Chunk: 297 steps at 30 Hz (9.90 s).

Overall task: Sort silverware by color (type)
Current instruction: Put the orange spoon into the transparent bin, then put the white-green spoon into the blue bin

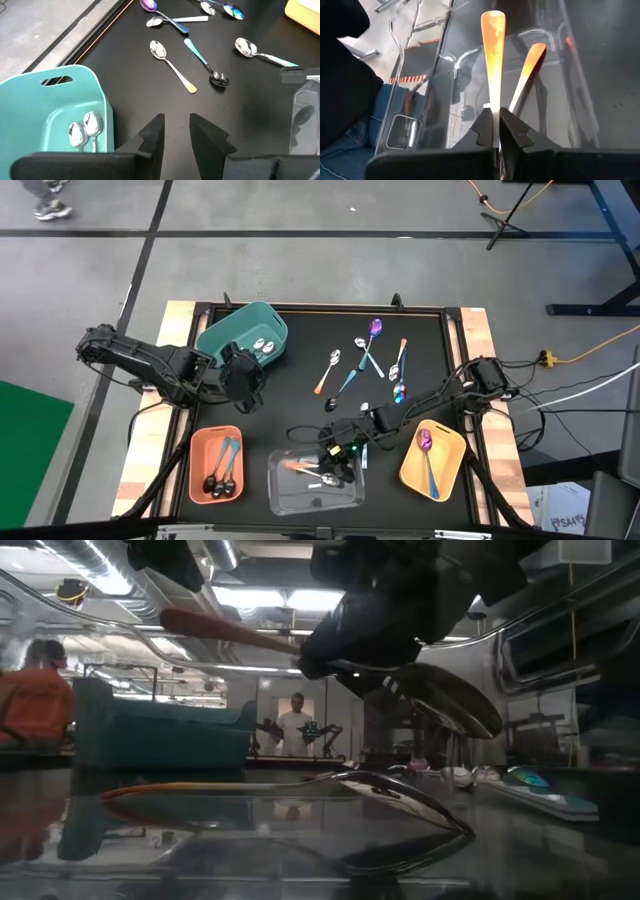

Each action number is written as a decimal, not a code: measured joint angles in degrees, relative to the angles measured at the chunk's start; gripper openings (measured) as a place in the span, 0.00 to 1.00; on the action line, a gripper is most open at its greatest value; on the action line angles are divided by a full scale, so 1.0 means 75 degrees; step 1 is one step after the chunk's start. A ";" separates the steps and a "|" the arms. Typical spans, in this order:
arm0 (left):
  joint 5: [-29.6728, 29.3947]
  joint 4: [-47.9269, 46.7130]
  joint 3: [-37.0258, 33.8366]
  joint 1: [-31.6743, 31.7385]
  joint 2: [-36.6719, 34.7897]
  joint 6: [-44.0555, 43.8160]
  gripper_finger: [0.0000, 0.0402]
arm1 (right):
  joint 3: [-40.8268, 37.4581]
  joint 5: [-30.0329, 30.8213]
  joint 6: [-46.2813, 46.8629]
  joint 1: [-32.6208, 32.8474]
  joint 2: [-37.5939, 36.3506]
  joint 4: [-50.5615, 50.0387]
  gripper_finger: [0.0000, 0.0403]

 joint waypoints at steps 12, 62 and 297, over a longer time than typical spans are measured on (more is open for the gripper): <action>-0.0003 0.0009 0.0000 0.0000 0.0000 0.0341 0.21 | -0.0003 0.0070 0.0192 0.0003 0.0000 0.0006 0.16; -0.0009 0.0049 0.0000 0.0000 -0.0003 0.0577 0.21 | 0.3474 0.0225 -0.7568 -0.1394 -0.1281 -1.1256 0.24; 0.1405 0.5362 0.0003 0.1495 0.3124 0.4459 0.42 | 0.1294 0.3193 -0.7603 -0.2501 -0.2495 -0.5199 0.01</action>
